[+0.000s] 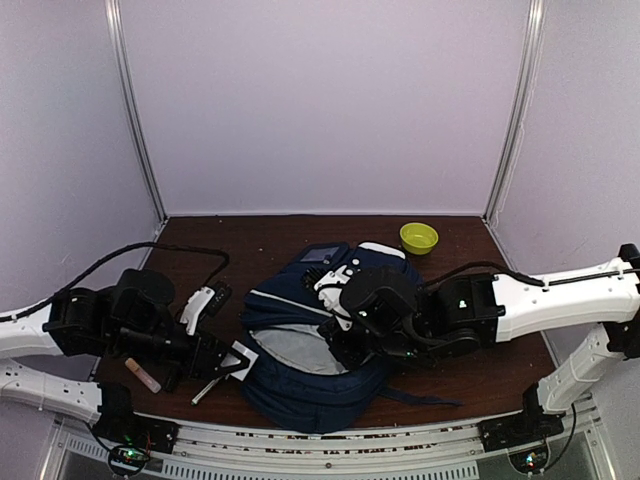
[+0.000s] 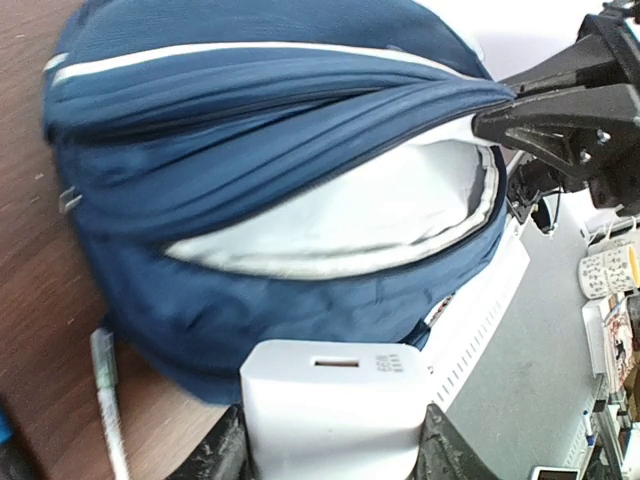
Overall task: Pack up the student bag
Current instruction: Place the charger in the second largest pocket of the bag.
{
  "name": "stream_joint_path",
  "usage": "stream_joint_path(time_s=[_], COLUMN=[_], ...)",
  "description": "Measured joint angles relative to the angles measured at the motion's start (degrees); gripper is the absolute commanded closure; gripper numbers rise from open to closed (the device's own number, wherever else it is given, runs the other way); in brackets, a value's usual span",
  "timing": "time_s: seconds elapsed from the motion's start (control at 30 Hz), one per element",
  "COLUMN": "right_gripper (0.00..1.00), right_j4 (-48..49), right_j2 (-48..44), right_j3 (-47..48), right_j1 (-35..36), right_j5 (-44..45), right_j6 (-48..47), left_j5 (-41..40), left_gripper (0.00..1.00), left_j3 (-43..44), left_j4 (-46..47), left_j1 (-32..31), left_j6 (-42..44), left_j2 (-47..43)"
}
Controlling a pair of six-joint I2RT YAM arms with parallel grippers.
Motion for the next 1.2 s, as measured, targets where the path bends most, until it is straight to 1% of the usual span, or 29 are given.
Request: stream_joint_path(time_s=[0.07,0.2,0.43,0.47,0.5,0.53,0.57,0.63,0.67,0.7,0.73,0.77,0.87,0.97,1.03,1.1,1.2], right_gripper=[1.00,1.00,1.00,1.00,1.00,1.00,1.00,1.00,1.00,1.00,1.00,1.00,1.00,1.00,1.00,1.00,1.00], right_j4=[-0.7,-2.1,-4.1,-4.3,-4.5,-4.7,-4.9,-5.1,-5.7,-6.1,-6.4,-6.7,-6.8,-6.1,-5.7,-5.4,-5.2], right_j2=[0.0,0.0,-0.1,-0.1,-0.1,-0.1,-0.1,-0.1,-0.1,0.0,0.0,-0.2,-0.5,-0.6,-0.6,-0.6,-0.6], right_j3=[0.5,2.0,4.4,4.6,4.9,5.2,5.4,5.7,5.7,5.7,5.7,5.7,5.7,5.5,5.4,5.3,5.0], right_j1=[0.0,-0.1,-0.3,-0.3,-0.4,-0.4,-0.5,-0.6,-0.6,-0.6,-0.6,-0.6,-0.7,-0.6,-0.7,-0.7,-0.7], right_j5=[0.2,0.9,3.0,3.4,3.8,4.0,4.3,4.5,4.5,4.6,5.1,5.4,5.5,5.1,5.1,5.1,5.1], right_j6=[0.3,0.6,2.6,3.3,4.0,5.0,5.7,7.1,7.7,8.4,8.8,9.0,9.4,9.6,9.8,9.8,9.8], left_j5=[1.0,1.1,-5.3,-6.4,-7.6,-8.8,-10.2,-12.5,-13.7,-14.5,-15.0,-15.6,-16.1,-14.8,-13.8,-13.2,-13.1], left_gripper=[0.90,0.92,0.91,0.88,0.78,0.66,0.56,0.30,0.20,0.13,0.09,0.06,0.02,0.02,0.02,0.02,0.02], left_j3=[1.7,7.8,16.9,18.2,19.5,20.5,21.7,23.6,24.3,25.1,25.8,26.3,26.1,21.1,17.1,15.5,15.8], left_j4=[1.5,2.4,6.2,6.6,6.8,6.7,6.7,6.9,7.1,7.3,7.0,6.5,6.4,12.2,14.9,14.5,10.6], left_j1=[0.0,0.0,-1.2,-1.6,-2.1,-2.5,-3.1,-4.0,-4.4,-4.9,-5.2,-5.7,-6.6,-6.8,-7.1,-7.3,-7.3], left_j6=[0.8,2.2,-0.6,-1.4,-2.4,-3.4,-4.6,-7.3,-8.1,-8.7,-9.1,-9.6,-10.2,-10.4,-10.3,-10.3,-10.1], left_j2=[4.5,15.2,27.0,29.0,30.9,32.8,34.9,38.8,40.2,41.4,42.1,42.3,41.9,37.6,32.7,28.7,23.8])
